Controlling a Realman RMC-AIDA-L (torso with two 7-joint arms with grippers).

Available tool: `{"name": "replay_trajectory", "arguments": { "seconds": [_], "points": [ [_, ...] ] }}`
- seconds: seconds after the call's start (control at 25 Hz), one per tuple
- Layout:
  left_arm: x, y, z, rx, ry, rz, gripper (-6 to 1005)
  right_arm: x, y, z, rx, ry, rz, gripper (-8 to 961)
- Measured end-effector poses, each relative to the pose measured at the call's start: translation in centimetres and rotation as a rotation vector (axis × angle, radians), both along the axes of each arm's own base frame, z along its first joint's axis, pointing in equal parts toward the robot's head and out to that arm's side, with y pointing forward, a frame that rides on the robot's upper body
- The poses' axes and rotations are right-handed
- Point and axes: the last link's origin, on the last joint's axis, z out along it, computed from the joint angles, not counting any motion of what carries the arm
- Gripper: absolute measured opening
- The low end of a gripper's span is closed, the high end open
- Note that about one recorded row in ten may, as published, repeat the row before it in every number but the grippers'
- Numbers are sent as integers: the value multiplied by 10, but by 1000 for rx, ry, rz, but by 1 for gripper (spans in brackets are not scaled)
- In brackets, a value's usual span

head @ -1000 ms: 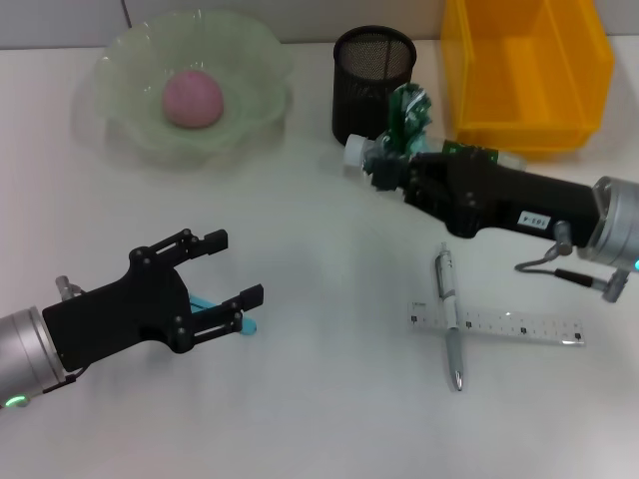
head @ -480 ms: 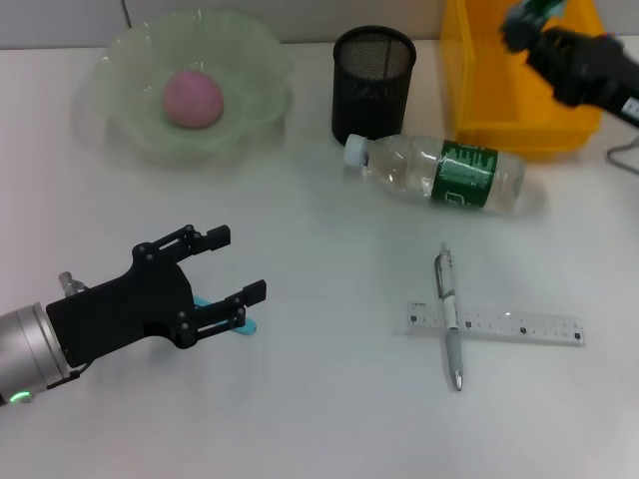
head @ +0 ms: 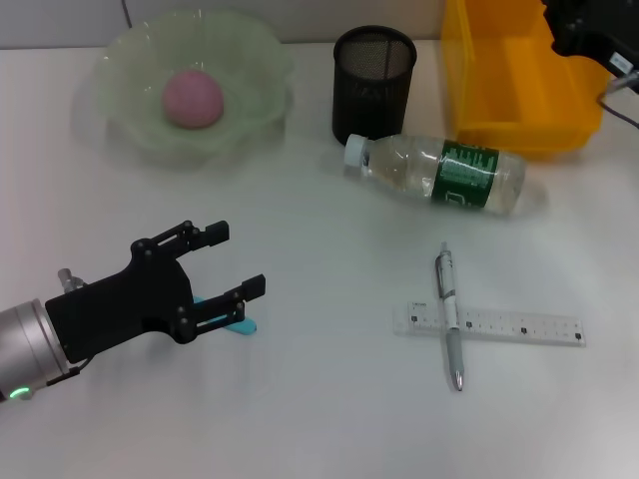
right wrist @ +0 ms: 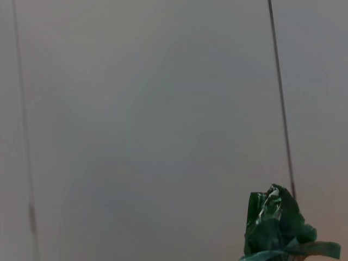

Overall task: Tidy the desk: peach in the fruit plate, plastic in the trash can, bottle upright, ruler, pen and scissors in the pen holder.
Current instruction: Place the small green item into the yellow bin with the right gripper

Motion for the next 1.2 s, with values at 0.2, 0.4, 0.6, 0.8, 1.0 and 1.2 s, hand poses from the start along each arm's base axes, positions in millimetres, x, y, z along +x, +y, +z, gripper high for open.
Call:
{"name": "replay_trajectory", "arguments": {
  "seconds": [0.2,0.4,0.6,0.8,1.0,1.2],
  "points": [
    [0,1,0,2,0,1,783,-3,16,-7,0,-43,-68,52],
    [0,1,0,2,0,1,783,-6,23,-10,-4,-52,-92,86],
    [0,1,0,2,0,1,782,-5,24,-10,-6,-51,-106,120],
    [0,1,0,3,2,-1,782,-3,24,-10,-6,-53,-120,189],
    [0,1,0,3,2,-1,782,-3,25,-10,-5,-53,-121,283],
    [0,1,0,2,1,0,782,-3,25,-10,-6,-50,-122,461]
  ]
}}
